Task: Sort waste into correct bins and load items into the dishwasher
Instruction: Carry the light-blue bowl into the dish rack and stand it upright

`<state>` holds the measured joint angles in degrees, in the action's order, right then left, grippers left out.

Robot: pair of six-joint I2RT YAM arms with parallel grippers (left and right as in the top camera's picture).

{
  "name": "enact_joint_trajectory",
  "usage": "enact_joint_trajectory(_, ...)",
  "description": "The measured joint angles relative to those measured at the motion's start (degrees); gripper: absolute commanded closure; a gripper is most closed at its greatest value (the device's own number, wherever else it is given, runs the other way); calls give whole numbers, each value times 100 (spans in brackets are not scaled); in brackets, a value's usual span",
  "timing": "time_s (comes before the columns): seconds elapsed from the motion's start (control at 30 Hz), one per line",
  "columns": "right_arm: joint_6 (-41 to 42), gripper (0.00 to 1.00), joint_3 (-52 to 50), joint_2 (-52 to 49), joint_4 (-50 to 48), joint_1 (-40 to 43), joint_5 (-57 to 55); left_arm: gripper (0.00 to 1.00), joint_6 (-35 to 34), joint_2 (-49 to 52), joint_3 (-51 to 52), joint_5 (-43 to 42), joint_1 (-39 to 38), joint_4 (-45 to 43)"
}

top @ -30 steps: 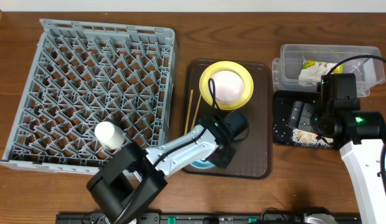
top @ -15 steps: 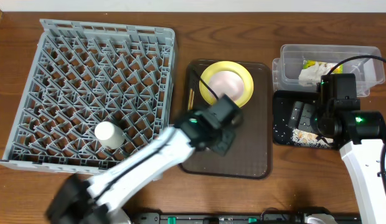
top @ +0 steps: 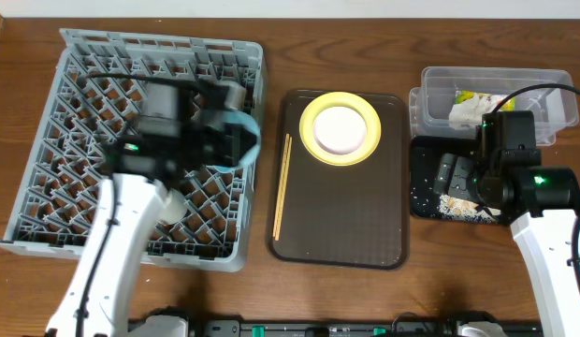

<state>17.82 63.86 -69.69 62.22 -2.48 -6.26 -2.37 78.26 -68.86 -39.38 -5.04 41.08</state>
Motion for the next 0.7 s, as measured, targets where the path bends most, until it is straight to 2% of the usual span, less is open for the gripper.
enact_joint_trajectory(0.13,0,9,0,0,11,0,0,94,278,431,-2,-1523,1198,-129)
enact_joint_trajectory(0.4,0,9,0,0,20,0,0,94,378,1493,-2,-3696,2371,-964)
enact_joint_trajectory(0.5,0,9,0,0,26,0,0,94,295,1821,-2,-4155,2658,-1272)
enact_joint_trajectory(0.7,0,10,0,0,35,0,0,94,168,2293,-2,-4537,3056,-1504)
